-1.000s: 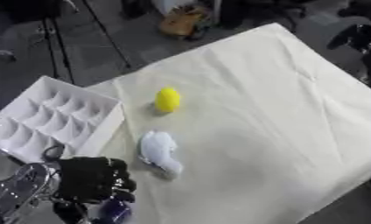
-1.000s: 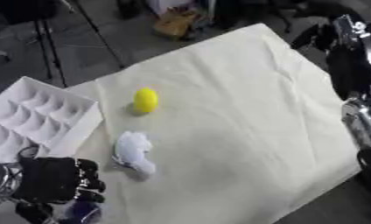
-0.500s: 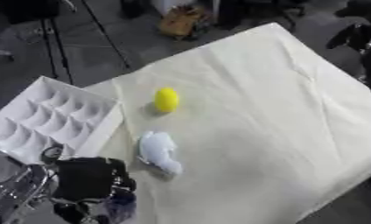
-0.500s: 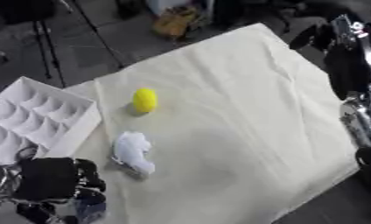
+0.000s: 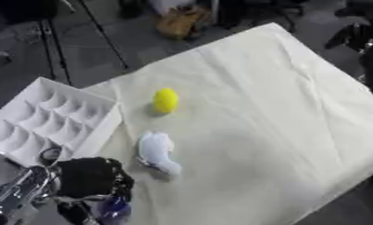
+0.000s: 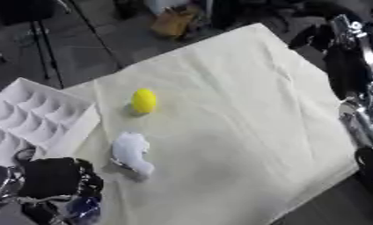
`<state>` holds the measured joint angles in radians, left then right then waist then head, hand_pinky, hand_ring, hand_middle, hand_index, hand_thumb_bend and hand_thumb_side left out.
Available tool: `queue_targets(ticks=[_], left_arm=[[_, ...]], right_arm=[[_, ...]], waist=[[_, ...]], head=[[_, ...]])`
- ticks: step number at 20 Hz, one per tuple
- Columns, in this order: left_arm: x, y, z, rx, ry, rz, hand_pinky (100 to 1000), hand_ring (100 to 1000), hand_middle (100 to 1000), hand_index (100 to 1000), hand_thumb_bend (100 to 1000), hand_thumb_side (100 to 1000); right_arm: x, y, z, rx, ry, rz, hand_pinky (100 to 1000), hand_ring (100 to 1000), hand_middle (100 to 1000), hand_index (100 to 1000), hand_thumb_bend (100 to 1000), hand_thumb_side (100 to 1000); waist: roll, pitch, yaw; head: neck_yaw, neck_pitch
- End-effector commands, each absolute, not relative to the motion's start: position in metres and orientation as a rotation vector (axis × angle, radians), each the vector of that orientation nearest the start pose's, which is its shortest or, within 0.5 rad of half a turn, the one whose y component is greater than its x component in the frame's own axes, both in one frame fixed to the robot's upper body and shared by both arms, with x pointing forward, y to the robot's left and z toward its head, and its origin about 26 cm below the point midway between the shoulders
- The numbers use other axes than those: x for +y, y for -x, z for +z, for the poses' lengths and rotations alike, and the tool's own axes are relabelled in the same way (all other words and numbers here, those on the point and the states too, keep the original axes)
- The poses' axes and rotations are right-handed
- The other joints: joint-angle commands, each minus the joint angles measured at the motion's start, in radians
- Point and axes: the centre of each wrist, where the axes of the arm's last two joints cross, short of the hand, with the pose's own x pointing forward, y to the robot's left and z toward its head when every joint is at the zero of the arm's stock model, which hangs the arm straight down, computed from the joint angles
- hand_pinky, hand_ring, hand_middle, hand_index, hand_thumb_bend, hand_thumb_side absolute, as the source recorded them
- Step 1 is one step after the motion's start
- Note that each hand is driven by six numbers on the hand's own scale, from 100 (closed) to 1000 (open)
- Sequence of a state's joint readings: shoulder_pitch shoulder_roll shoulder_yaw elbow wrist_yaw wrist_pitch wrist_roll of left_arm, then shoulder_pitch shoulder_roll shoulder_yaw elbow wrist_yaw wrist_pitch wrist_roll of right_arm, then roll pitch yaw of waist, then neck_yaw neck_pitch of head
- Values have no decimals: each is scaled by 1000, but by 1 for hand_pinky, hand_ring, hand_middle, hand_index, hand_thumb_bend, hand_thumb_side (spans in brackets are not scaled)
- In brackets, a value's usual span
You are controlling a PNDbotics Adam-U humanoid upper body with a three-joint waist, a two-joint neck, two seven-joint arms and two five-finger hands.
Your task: Pick up objects on the table and place them in the box.
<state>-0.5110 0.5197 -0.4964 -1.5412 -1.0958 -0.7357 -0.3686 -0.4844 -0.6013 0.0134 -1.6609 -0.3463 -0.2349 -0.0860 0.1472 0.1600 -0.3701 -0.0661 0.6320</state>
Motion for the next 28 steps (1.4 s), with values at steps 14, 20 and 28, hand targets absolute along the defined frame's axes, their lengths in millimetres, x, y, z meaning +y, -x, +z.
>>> queue_targets(ticks=[14, 20, 28], left_arm=[[228, -379, 135, 1726, 452, 2595, 515, 263, 342, 374, 100, 220], [291, -396, 171, 1899, 683, 2583, 533, 270, 364, 387, 100, 200], [362, -414, 173, 2689, 1282, 2138, 526, 337, 411, 435, 100, 240]], right_arm=[[-323, -358, 229, -2377, 89, 285, 538, 501, 702, 798, 100, 818], [-326, -357, 227, -2371, 101, 285, 538, 501, 702, 798, 100, 817], [-327, -356, 225, -2367, 108, 281, 538, 501, 702, 798, 100, 818]], waist=[[-9, -28, 3], [-13, -34, 18], [-16, -36, 26]], head=[[-6, 6], [-9, 3], [-18, 3]])
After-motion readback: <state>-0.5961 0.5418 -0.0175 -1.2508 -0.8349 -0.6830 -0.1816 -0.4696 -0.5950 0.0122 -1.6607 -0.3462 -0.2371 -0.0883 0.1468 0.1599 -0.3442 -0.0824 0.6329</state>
